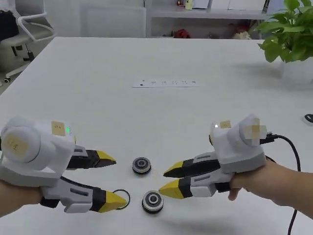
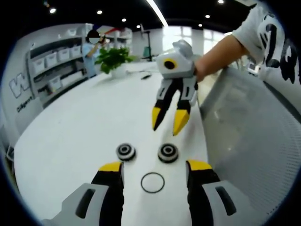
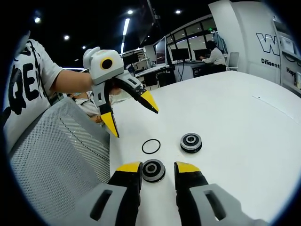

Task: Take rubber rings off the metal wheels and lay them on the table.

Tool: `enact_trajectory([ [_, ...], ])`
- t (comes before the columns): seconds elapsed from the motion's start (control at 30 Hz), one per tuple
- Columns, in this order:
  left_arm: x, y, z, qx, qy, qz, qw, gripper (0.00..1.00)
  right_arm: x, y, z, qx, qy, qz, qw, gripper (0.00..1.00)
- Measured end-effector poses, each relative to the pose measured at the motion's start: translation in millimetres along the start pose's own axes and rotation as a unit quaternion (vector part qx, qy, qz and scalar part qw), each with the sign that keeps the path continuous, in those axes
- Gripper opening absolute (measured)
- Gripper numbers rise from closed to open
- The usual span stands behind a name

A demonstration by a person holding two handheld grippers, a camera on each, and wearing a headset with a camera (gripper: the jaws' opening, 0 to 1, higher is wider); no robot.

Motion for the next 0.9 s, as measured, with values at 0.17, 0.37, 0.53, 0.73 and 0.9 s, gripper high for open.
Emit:
enact_trajectory([
  [0.17,1.8,-1.1,5.4,-0.002,0.005,0.003,1.0000,0.53,-0.8,6.1,0.2,-0.013,-0.002,-0.005,0.9999,0.24],
  [0.37,7.0,-3.0,14.1,-0.003,0.013,0.007,0.9999,0.52,-1.2,15.3,4.0,-0.033,-0.005,-0.018,0.9993,0.24],
  [0.53,10.9,-4.4,20.6,-0.005,0.021,0.012,0.9997,0.50,-0.7,22.0,7.8,-0.049,-0.007,-0.025,0.9985,0.24],
  [0.73,13.9,-3.6,28.0,-0.008,0.031,0.016,0.9994,0.49,-0.4,26.1,11.9,-0.060,-0.009,-0.032,0.9976,0.23],
  [0.9,15.6,-1.3,33.7,-0.012,0.039,0.013,0.9991,0.46,1.1,28.1,14.2,-0.065,-0.010,-0.034,0.9973,0.22],
])
Point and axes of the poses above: the centre of the closed fingertips' face, and the gripper's own axes: z roughly forward along the fingers, x roughly to its right, y roughly out of its underside, the point moved 6 cm from there along -z, roughly backward along the fingers, and after that the axes turned 13 degrees about -y, right-handed, at the moved point
